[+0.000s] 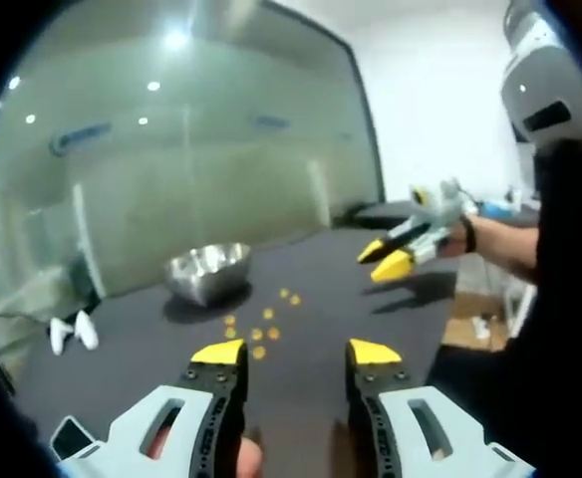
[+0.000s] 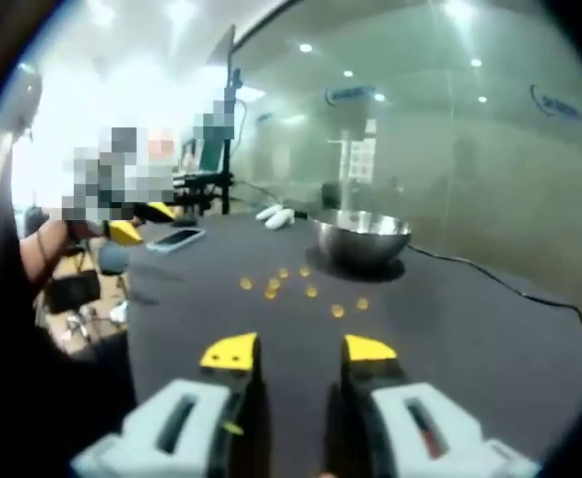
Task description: Pick up the QQ candy scattered on the table and place it into the stainless steel bowl on the table
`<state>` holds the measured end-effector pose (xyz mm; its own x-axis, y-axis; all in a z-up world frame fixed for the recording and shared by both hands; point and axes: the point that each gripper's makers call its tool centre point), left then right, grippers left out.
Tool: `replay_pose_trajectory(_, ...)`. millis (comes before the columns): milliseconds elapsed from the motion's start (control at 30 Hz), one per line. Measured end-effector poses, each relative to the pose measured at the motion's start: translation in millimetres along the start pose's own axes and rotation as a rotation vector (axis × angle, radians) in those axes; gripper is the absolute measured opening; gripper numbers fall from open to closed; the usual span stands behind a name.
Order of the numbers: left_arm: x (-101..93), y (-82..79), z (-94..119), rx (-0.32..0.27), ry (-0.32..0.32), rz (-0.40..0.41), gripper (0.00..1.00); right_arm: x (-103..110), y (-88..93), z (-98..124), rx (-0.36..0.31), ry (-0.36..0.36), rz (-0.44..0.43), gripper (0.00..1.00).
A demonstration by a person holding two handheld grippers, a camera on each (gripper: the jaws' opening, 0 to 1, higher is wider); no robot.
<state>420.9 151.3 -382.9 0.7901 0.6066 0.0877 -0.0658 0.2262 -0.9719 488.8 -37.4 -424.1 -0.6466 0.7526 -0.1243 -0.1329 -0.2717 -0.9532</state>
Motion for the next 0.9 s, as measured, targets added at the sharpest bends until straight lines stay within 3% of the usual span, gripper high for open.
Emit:
replay_pose_trajectory(400,7.4,2.2,2.3,0.0,-0.029,-0.005,0.4,-2.1,-17.2,-27.7,-0.032,0.007,-0.006,0.3)
replay_pose_trajectory(900,17.3,9.3,21.4,0.008,-0.074,0.005,0.4,-2.4,-10.7,-85.7,0.015,-0.027,-0.001,0.3)
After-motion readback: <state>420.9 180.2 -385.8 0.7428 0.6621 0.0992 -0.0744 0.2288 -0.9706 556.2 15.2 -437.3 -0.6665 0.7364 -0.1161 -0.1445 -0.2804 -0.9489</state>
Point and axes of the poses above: the point that each gripper's makers call its tool centre point, and the gripper's own axes: z roughly backward along the fingers, x roughly to its left, y roughly out of its underside, and after that the axes turned 6 degrees about y, right-handed
